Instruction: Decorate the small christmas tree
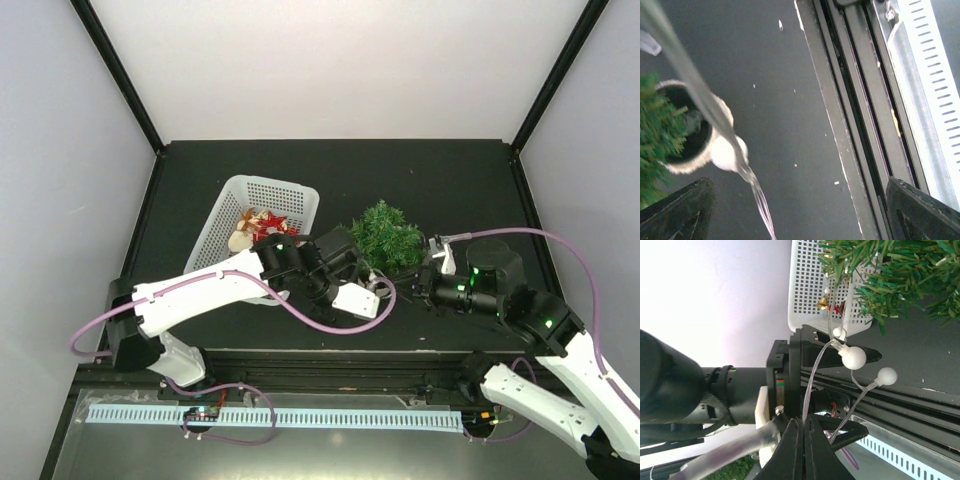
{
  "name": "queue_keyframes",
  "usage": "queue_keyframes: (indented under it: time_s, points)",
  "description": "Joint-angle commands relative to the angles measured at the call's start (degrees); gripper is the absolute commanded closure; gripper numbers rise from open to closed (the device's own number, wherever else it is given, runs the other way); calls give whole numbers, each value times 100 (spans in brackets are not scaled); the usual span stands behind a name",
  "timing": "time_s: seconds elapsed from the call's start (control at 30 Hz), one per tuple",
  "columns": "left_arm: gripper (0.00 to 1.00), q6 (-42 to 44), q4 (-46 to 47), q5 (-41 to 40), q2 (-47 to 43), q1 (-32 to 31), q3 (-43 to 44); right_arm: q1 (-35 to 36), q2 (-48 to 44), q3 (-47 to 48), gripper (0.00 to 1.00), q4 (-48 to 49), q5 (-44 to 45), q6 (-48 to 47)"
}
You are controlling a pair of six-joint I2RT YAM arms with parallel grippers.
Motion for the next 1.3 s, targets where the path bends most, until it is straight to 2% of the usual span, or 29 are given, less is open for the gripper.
queue_keyframes:
  time_s: [0.0,0.5,0.63,0.8,0.97,1.27]
  points:
    - [5,104,143,-189,-516,260,-440,-101,-8,296,99,-177,0,-165]
    - [2,156,1601,-76,-1480,1742,-2192,-151,406,908,99,-113,-123,-263]
    - [10,207,1673,112,-1375,1845,-2377,-152,485,1033,99,-142,-141,-275]
    - [9,57,1766,553,-946,1848,-2360,-161,506,1076,99,-108,-140,-243]
    - [8,115,2001,357,-673,1848,-2440,-177,520,1156,99,-58,-173,-213]
    - [13,608,2044,185,-691,1971,-2743,-228,574,1445,99,-87,-222,-248]
